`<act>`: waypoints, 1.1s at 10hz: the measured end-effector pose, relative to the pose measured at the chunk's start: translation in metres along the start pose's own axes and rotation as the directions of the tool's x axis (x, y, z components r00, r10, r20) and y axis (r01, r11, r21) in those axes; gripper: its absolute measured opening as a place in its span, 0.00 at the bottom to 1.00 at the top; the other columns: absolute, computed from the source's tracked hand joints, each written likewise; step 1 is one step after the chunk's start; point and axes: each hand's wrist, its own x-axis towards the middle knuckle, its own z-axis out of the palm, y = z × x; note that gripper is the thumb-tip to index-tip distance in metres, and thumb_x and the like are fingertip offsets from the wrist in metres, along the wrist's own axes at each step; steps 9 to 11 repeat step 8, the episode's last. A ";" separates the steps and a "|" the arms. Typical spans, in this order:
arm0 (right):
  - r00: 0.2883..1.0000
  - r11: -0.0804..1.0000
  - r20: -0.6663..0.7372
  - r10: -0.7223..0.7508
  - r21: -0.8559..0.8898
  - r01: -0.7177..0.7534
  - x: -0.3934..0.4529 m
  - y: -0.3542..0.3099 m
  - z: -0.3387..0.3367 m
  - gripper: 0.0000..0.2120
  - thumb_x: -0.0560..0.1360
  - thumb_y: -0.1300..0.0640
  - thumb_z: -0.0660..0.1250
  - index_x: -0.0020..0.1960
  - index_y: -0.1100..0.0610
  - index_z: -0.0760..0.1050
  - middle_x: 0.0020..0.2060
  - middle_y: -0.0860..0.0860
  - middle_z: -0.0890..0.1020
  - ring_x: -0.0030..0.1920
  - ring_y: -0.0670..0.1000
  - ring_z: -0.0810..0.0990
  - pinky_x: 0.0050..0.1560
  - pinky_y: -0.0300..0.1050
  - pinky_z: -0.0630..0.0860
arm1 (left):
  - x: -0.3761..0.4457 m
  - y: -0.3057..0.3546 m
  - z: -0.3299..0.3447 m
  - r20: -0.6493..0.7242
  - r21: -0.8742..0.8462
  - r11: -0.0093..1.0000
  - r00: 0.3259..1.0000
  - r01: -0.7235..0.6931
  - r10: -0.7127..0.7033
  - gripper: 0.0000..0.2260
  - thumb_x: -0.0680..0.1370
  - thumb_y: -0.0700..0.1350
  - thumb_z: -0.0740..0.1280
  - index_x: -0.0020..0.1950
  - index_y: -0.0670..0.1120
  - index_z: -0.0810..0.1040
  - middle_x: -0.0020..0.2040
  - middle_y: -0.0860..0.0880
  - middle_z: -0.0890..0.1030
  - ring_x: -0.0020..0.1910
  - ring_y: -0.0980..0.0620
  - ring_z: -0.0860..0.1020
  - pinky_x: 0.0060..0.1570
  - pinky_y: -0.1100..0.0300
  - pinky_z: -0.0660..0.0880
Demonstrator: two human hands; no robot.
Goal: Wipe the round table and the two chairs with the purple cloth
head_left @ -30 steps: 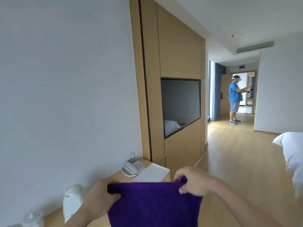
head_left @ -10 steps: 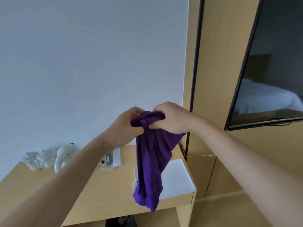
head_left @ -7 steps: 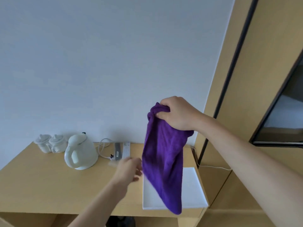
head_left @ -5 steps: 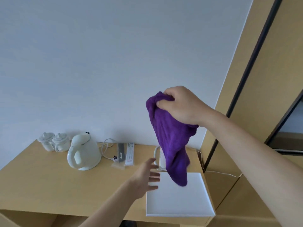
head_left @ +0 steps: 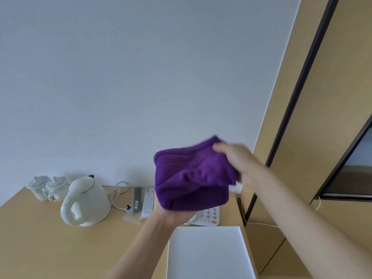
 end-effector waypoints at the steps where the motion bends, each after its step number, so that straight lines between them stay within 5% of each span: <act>1: 0.992 0.985 0.037 0.117 -0.131 -0.112 0.014 0.073 -0.030 0.13 0.78 0.51 0.72 0.57 0.59 0.82 0.53 0.56 0.87 0.55 0.57 0.85 0.63 0.58 0.79 | 0.007 -0.010 -0.006 -0.027 -0.013 0.999 0.999 0.042 -0.043 0.18 0.78 0.44 0.61 0.52 0.34 0.86 0.56 0.31 0.83 0.51 0.30 0.84 0.51 0.32 0.79; 2: 0.930 0.943 0.230 0.288 0.101 -0.318 0.019 0.123 -0.050 0.18 0.78 0.46 0.72 0.63 0.55 0.83 0.59 0.54 0.86 0.59 0.56 0.85 0.57 0.54 0.81 | 0.014 -0.030 -0.019 -0.132 0.107 0.994 0.991 0.024 -0.010 0.13 0.80 0.42 0.63 0.46 0.39 0.88 0.51 0.34 0.85 0.48 0.31 0.84 0.47 0.35 0.79; 3: 0.918 0.925 0.266 0.294 0.163 -0.344 0.022 0.154 -0.055 0.12 0.79 0.51 0.71 0.60 0.52 0.85 0.59 0.54 0.86 0.58 0.55 0.85 0.59 0.54 0.80 | 0.030 -0.043 -0.042 -0.301 0.356 0.934 0.950 0.027 0.087 0.07 0.74 0.32 0.70 0.43 0.42 0.84 0.40 0.40 0.83 0.43 0.38 0.81 0.39 0.44 0.80; 4: 0.962 0.966 0.091 0.256 0.001 -0.257 0.028 0.176 -0.058 0.12 0.78 0.55 0.73 0.60 0.54 0.83 0.53 0.54 0.87 0.55 0.58 0.86 0.61 0.58 0.80 | 0.038 -0.044 -0.072 -0.475 0.355 0.921 0.879 0.160 0.030 0.15 0.83 0.50 0.61 0.54 0.39 0.81 0.45 0.41 0.86 0.43 0.43 0.84 0.43 0.52 0.81; 5: 0.958 0.954 0.039 0.285 -0.111 -0.279 0.032 0.200 -0.068 0.09 0.78 0.54 0.73 0.57 0.53 0.82 0.51 0.54 0.87 0.54 0.58 0.85 0.62 0.61 0.79 | 0.033 -0.051 -0.097 -0.539 0.390 0.856 0.838 0.339 -0.087 0.30 0.79 0.64 0.59 0.61 0.40 0.83 0.56 0.38 0.86 0.54 0.38 0.84 0.53 0.47 0.80; 6: 0.929 0.921 0.054 0.366 -0.168 -0.353 0.034 0.227 -0.070 0.09 0.78 0.52 0.73 0.57 0.52 0.82 0.53 0.54 0.86 0.56 0.58 0.83 0.62 0.61 0.79 | 0.036 -0.073 -0.116 -0.629 0.600 0.674 0.774 0.430 0.066 0.18 0.77 0.50 0.72 0.63 0.42 0.80 0.52 0.42 0.87 0.51 0.42 0.85 0.49 0.49 0.83; 7: 0.883 0.863 0.034 0.468 -0.236 -0.447 0.038 0.258 -0.078 0.09 0.78 0.52 0.72 0.57 0.53 0.81 0.54 0.54 0.86 0.54 0.56 0.84 0.60 0.55 0.80 | 0.040 -0.077 -0.136 -0.650 0.728 0.362 0.754 0.582 0.095 0.17 0.80 0.49 0.70 0.65 0.41 0.76 0.52 0.46 0.83 0.50 0.48 0.82 0.49 0.54 0.81; 8: 0.863 0.752 -0.070 0.501 -0.459 -0.473 0.030 0.279 -0.101 0.12 0.79 0.52 0.70 0.56 0.60 0.80 0.53 0.55 0.84 0.50 0.52 0.82 0.55 0.48 0.76 | 0.031 -0.060 -0.145 -0.675 0.738 0.156 0.714 0.657 0.186 0.17 0.81 0.51 0.67 0.63 0.40 0.73 0.54 0.46 0.78 0.49 0.49 0.76 0.48 0.57 0.73; 11: 0.863 0.752 -0.070 0.501 -0.459 -0.473 0.030 0.279 -0.101 0.12 0.79 0.52 0.70 0.56 0.60 0.80 0.53 0.55 0.84 0.50 0.52 0.82 0.55 0.48 0.76 | 0.031 -0.060 -0.145 -0.675 0.738 0.156 0.714 0.657 0.186 0.17 0.81 0.51 0.67 0.63 0.40 0.73 0.54 0.46 0.78 0.49 0.49 0.76 0.48 0.57 0.73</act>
